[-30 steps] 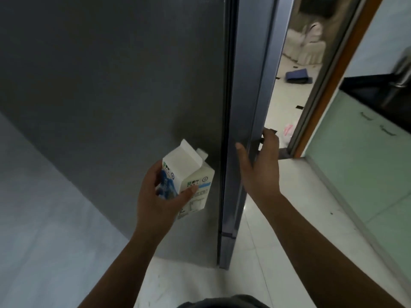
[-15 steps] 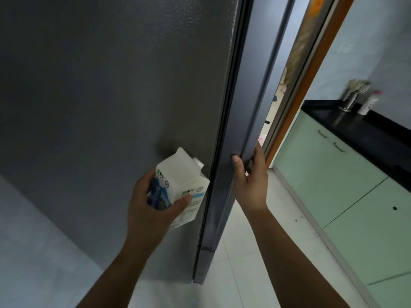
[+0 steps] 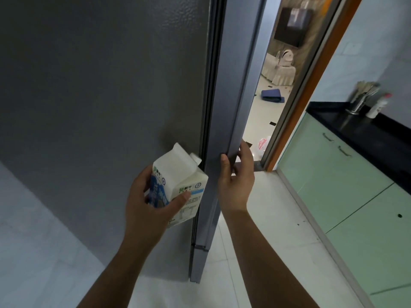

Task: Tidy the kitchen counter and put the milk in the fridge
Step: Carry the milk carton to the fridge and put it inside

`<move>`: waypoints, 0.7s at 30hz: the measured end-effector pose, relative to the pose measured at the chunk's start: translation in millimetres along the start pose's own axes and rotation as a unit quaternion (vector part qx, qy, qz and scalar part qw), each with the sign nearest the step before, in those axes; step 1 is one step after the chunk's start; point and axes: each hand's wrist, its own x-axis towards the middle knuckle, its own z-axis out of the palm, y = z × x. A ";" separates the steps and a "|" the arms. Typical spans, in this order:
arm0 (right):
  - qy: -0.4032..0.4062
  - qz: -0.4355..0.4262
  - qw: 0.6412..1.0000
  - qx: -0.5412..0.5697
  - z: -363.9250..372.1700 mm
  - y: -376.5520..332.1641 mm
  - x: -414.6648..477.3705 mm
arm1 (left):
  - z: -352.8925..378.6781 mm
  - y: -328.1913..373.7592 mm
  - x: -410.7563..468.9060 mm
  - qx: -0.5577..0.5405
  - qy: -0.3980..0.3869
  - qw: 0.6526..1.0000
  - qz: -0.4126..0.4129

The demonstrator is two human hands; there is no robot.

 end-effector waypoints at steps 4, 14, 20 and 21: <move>0.018 -0.001 1.000 0.018 -24.8 5.7 7.0 | 8.3 4.1 -8.1 0.002 0.006 1.000 -0.005; 0.037 -0.005 0.999 -0.026 -135.0 27.9 59.2 | 77.4 24.0 -24.3 -0.017 -0.051 0.998 -0.030; 0.014 0.009 0.996 -0.091 -189.8 36.1 94.8 | 134.0 41.2 -25.1 -0.030 -0.061 0.997 -0.033; 0.019 0.005 0.995 -0.102 -199.3 35.9 100.6 | 143.6 42.7 -24.6 -0.038 -0.060 0.997 -0.033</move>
